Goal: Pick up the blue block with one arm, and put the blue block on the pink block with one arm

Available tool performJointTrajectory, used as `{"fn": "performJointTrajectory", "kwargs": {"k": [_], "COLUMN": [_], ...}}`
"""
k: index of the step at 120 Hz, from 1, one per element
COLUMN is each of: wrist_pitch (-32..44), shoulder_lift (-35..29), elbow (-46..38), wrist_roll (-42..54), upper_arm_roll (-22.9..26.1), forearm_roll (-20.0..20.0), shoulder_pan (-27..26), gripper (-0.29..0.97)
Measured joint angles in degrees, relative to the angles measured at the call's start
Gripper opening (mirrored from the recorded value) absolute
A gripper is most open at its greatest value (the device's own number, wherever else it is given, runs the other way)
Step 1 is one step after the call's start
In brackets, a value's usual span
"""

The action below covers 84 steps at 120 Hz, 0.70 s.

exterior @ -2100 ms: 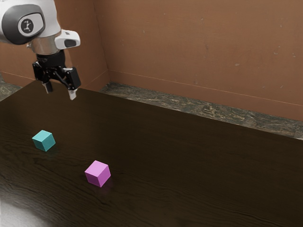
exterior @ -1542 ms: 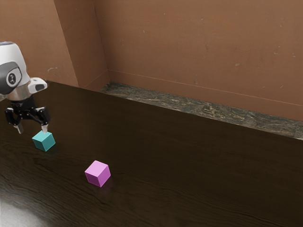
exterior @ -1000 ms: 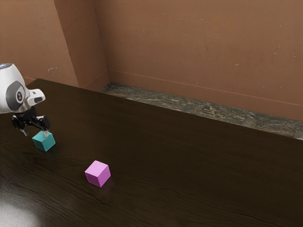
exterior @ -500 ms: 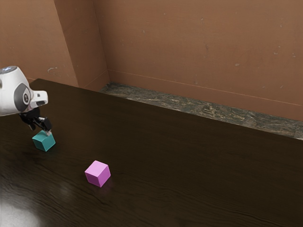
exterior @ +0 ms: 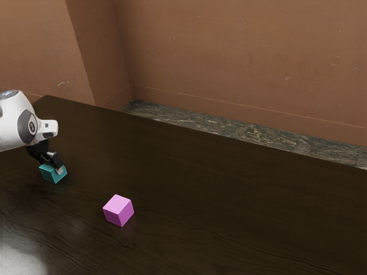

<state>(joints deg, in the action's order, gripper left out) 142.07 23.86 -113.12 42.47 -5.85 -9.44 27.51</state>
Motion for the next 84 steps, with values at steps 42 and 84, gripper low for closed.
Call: {"fn": "performJointTrajectory", "kwargs": {"k": [42,84], "wrist_pitch": [0.25,0.48], "shoulder_lift": [0.70,-0.72], "elbow": [-0.81,-0.76], "wrist_roll": [3.14,3.18], "upper_arm_roll": [-0.04,-0.05], "forearm_roll": [-3.09,-4.53], "shoulder_pan": [0.00,-0.35], "gripper": [0.68,0.34]}}
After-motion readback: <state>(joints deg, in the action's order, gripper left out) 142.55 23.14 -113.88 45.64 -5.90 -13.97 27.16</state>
